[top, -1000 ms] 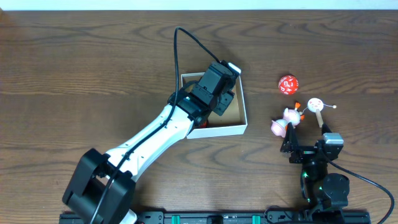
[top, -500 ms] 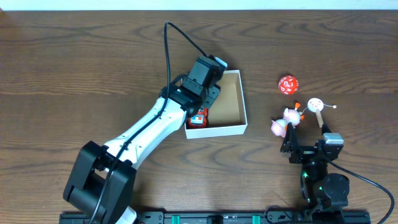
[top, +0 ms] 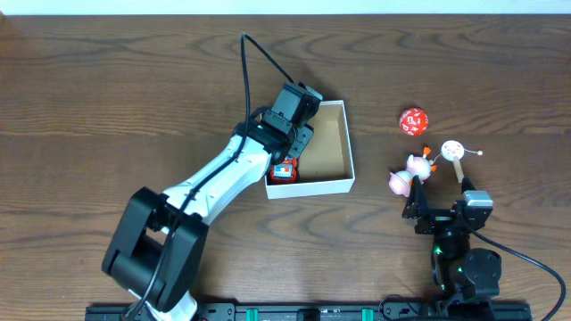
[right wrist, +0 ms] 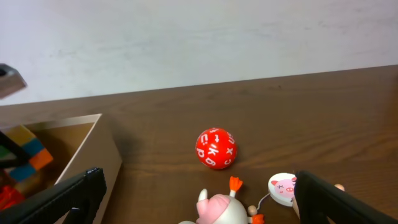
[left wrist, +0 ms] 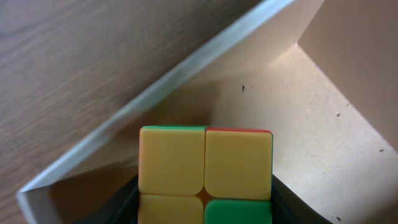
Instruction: Pack container
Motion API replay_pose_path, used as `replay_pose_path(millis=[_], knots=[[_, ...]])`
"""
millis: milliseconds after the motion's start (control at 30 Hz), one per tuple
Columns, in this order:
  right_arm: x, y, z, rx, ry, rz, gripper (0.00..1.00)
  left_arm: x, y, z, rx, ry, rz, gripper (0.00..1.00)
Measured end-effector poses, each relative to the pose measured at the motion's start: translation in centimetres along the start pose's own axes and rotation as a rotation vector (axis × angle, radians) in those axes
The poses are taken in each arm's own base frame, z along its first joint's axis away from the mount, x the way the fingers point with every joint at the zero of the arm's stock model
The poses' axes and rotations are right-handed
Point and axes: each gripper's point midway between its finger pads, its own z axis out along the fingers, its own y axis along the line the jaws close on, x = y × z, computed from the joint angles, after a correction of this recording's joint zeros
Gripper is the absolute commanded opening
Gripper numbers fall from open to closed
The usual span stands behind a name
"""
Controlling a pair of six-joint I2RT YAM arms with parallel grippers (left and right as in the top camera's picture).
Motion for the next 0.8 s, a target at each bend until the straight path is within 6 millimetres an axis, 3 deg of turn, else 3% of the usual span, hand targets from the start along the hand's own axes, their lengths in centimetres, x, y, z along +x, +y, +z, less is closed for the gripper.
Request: replay_pose_path(millis=[100,200,267,500,800], knots=[[0.0,0.0,0.0,0.000,0.000,0.000,0.99,0.3,0.0,0.4,0.000,0.013,0.000,0.33],[0.0,0.0,0.0,0.000,0.000,0.000,0.99,0.4,0.2,0.5,-0.003,0.014,-0.004,0.54],[0.0,0.0,0.0,0.000,0.000,0.000,0.99,0.4,0.5,0.5,-0.007,0.015,-0.006,0.59],[0.0,0.0,0.0,0.000,0.000,0.000,0.99,0.4,0.7,0.5,-0.015,0.015,-0.006,0.67],[0.0,0.0,0.0,0.000,0.000,0.000,0.99,0.2,1.1,0.4,-0.035,0.007,-0.009,0.67]])
